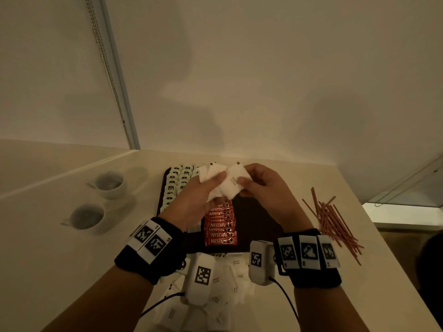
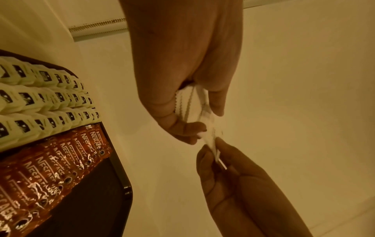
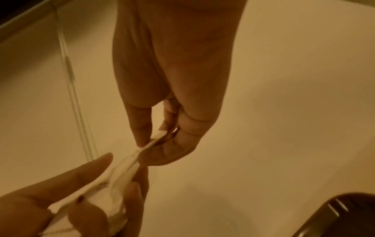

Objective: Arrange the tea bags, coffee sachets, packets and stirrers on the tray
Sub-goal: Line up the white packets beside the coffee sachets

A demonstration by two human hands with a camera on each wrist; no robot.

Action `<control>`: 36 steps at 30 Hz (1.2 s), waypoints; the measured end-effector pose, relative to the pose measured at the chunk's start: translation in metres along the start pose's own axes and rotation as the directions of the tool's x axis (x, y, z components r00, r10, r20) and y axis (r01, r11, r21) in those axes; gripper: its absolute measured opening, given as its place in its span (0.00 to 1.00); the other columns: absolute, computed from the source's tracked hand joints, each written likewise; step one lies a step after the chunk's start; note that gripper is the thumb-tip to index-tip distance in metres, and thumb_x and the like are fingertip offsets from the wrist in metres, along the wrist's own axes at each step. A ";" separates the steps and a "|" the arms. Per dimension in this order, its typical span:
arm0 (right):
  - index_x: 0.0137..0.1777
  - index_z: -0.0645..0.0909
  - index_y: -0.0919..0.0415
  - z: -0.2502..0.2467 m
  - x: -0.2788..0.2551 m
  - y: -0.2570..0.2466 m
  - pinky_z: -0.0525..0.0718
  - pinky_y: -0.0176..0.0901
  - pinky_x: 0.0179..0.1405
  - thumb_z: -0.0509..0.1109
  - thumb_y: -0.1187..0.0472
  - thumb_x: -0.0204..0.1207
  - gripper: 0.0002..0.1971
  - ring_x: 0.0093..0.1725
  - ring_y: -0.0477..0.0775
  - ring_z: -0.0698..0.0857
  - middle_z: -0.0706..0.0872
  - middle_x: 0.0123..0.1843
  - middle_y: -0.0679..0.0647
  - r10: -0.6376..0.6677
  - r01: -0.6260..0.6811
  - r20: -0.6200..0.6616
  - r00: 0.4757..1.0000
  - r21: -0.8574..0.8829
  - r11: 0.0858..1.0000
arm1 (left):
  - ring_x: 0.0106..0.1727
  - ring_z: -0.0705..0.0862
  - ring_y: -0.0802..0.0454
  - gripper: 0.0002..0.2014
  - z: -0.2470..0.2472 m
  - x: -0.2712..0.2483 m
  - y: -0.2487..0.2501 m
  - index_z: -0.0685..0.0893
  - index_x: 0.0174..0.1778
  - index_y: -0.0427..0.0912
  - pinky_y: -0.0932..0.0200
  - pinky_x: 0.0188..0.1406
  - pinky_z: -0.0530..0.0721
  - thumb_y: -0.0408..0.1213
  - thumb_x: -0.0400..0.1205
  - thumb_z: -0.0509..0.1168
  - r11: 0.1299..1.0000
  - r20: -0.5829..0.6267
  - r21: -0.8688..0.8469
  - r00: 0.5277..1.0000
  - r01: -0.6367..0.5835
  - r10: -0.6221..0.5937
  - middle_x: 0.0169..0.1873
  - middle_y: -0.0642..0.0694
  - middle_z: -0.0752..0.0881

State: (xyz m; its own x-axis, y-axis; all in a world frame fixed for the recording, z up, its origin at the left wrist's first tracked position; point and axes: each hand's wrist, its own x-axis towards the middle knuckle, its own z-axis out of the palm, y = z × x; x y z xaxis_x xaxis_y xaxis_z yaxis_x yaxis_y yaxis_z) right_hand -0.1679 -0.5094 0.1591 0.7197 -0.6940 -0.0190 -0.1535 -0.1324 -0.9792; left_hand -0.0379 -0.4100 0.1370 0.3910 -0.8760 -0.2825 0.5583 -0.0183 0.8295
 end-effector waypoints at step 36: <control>0.68 0.75 0.60 -0.053 0.191 0.189 0.85 0.55 0.58 0.64 0.69 0.80 0.18 0.59 0.60 0.84 0.84 0.62 0.61 0.355 -0.432 -0.304 0.884 -0.246 0.867 | 0.23 0.84 0.43 0.15 -0.080 0.070 -0.020 0.80 0.52 0.36 0.66 0.15 0.73 0.33 0.84 0.48 0.995 -0.327 -0.031 0.940 0.097 -0.102 0.30 0.34 0.88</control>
State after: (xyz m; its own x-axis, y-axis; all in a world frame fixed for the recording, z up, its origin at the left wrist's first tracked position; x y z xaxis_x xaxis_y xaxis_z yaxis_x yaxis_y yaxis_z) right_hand -0.0956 -0.7044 -0.0190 0.3765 -0.8756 -0.3027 -0.6112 0.0108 -0.7914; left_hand 0.0373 -0.4327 0.0623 0.5495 -0.6639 -0.5072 0.6160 -0.0881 0.7828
